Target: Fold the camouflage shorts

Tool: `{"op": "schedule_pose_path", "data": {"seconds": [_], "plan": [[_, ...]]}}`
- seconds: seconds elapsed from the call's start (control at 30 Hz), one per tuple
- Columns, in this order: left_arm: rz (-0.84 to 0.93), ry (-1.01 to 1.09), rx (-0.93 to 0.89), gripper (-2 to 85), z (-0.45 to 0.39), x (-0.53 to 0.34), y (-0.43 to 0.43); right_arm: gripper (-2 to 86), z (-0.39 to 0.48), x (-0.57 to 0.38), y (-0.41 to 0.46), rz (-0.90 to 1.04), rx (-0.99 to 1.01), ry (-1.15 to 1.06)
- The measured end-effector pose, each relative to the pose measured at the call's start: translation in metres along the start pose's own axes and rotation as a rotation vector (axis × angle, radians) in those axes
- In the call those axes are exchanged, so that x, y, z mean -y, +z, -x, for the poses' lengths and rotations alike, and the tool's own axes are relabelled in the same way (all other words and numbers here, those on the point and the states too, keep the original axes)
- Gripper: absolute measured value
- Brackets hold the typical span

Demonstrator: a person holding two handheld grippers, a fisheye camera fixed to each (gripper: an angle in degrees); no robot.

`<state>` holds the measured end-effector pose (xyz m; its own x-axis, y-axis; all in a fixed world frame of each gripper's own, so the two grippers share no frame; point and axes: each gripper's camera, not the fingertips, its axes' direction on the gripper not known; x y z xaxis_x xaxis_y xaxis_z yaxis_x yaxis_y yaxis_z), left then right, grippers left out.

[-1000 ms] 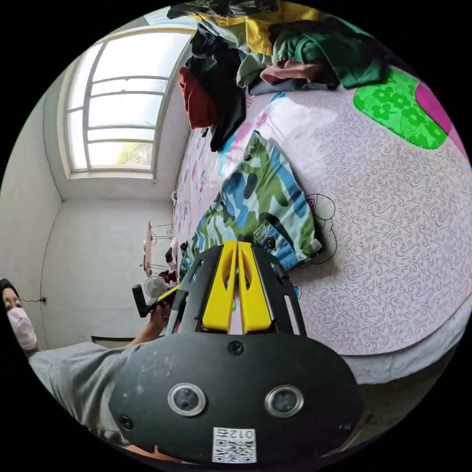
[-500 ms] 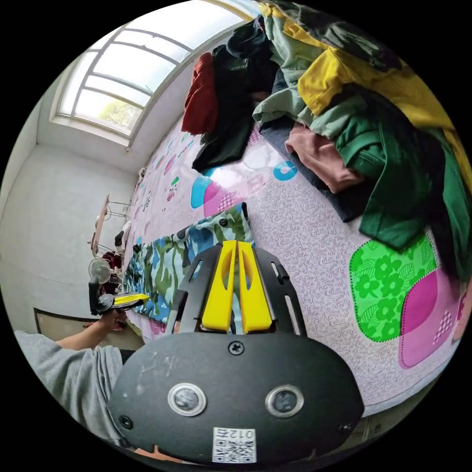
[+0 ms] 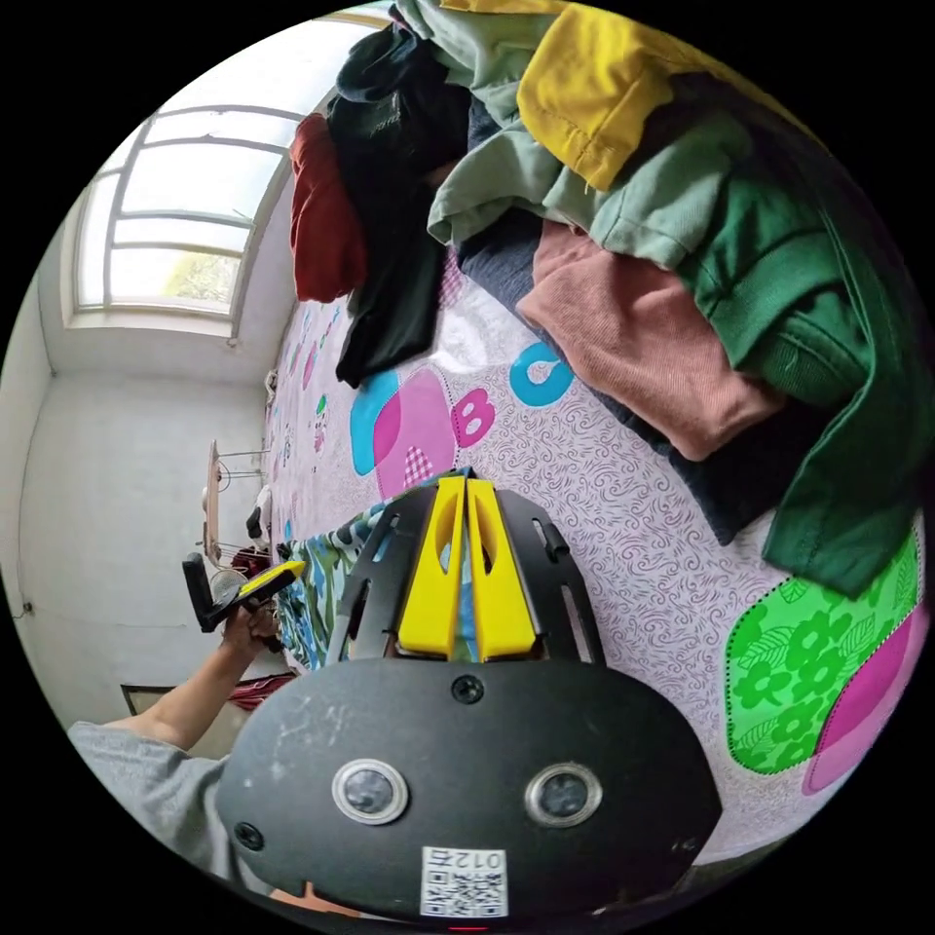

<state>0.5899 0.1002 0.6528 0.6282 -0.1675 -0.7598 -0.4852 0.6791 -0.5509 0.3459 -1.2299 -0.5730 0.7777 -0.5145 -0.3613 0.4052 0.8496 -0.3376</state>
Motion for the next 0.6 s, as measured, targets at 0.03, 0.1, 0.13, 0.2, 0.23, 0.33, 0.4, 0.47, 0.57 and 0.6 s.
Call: {"op": "schedule_pose_path", "data": {"seconds": [0.03, 0.1, 0.13, 0.2, 0.23, 0.33, 0.4, 0.47, 0.57, 0.6], "plan": [[0.0, -0.005, -0.003, -0.1, 0.001, 0.003, 0.003, -0.8, 0.006, -0.001, 0.003, -0.006, 0.007, 0.007], [-0.002, -0.006, -0.028, -0.1, 0.0, 0.014, 0.014, -0.7, 0.019, -0.003, -0.003, -0.056, -0.023, 0.016], [-0.005, -0.003, -0.037, -0.1, -0.001, 0.015, 0.016, -0.7, 0.035, -0.007, -0.015, -0.124, -0.073, -0.013], [-0.026, 0.032, -0.086, 0.0, -0.012, 0.021, 0.024, -0.7, 0.066, -0.017, -0.028, -0.205, -0.101, -0.1], [-0.027, 0.041, -0.094, -0.1, -0.015, 0.023, 0.027, -0.8, 0.087, -0.021, -0.023, -0.2, -0.064, -0.158], [-0.009, 0.114, -0.119, -0.1, -0.038, 0.033, 0.049, -0.8, 0.133, -0.027, 0.04, -0.009, 0.081, -0.225], [0.007, 0.144, -0.089, 0.0, -0.053, 0.042, 0.068, -0.8, 0.155, -0.031, 0.086, 0.094, 0.125, -0.23], [0.009, 0.132, -0.078, 0.0, -0.056, 0.048, 0.079, -0.9, 0.175, -0.028, 0.136, 0.178, 0.168, -0.212], [0.034, 0.122, -0.068, -0.1, -0.056, 0.054, 0.094, -0.9, 0.181, -0.008, 0.168, 0.223, 0.195, -0.156], [0.025, 0.127, -0.07, -0.1, -0.055, 0.056, 0.097, -0.9, 0.178, -0.002, 0.169, 0.221, 0.188, -0.143]]}}
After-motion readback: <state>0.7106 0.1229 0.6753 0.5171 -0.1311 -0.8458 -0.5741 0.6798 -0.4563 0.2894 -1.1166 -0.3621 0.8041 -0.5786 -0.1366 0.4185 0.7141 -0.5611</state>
